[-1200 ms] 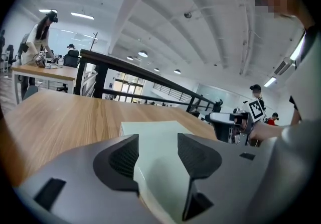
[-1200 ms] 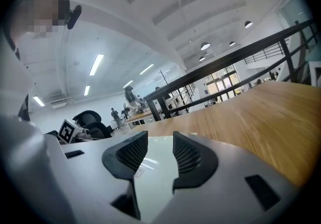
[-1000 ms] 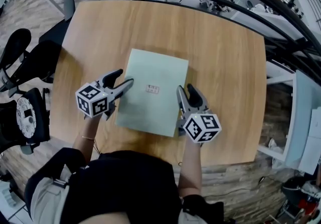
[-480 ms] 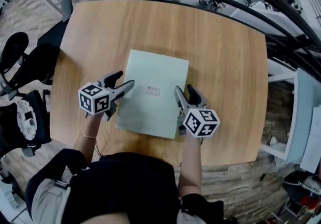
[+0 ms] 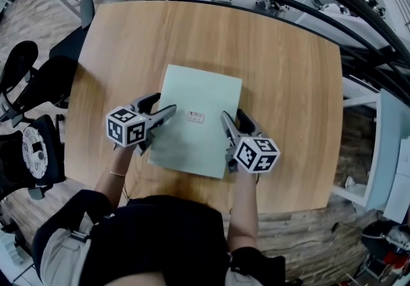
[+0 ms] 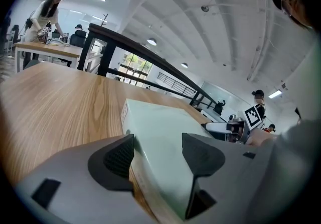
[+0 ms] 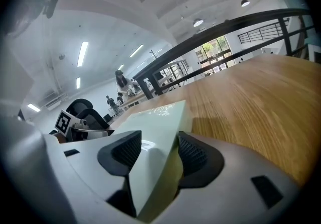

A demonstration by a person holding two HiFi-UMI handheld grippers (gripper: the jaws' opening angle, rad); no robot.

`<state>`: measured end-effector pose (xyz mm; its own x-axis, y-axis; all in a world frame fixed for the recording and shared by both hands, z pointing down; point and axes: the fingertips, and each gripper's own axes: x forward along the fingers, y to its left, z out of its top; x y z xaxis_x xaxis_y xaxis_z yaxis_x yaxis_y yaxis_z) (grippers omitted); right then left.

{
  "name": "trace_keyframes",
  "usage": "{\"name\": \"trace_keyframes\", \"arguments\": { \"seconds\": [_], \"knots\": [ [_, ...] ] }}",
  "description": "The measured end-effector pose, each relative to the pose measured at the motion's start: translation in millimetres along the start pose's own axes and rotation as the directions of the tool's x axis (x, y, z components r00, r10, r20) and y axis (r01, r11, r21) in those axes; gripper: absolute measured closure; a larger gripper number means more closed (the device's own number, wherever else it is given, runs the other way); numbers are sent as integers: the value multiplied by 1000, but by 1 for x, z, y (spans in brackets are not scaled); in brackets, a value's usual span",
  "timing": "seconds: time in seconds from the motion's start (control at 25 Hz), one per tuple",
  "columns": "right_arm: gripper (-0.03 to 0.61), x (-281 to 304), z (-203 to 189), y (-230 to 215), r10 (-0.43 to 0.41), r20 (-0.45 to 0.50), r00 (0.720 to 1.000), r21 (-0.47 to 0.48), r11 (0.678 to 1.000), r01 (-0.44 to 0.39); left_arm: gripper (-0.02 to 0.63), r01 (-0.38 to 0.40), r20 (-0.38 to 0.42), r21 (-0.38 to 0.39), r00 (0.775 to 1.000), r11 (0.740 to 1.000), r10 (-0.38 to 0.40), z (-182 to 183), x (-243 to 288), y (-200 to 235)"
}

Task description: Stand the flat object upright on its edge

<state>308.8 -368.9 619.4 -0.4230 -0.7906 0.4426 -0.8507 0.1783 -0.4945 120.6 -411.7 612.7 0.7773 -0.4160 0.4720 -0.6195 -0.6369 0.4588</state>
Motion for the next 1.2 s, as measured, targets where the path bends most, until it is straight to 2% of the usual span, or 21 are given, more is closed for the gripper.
{"name": "trace_keyframes", "arguments": {
  "seconds": [0.12, 0.32, 0.6, 1.2],
  "knots": [
    [353, 0, 0, 1, -7, 1, 1000, 0, 1000, 7, 328, 19, 21, -33, 1000, 999, -18, 3, -2, -1],
    [354, -3, 3, 4, 3, 15, 1000, 37, 999, -4, 328, -29, -3, 38, 1000, 999, 29, 2, -3, -4],
    [393, -21, 12, 10, 19, 66, 998, 46, 999, -22, 328, -22, 44, 28, 999, 999, 21, 12, -16, -17],
    [468, -63, 23, 36, 44, 136, 990, 48, 998, -51, 331, -91, 105, 32, 991, 995, 87, 25, -53, -44]
  ]
}}
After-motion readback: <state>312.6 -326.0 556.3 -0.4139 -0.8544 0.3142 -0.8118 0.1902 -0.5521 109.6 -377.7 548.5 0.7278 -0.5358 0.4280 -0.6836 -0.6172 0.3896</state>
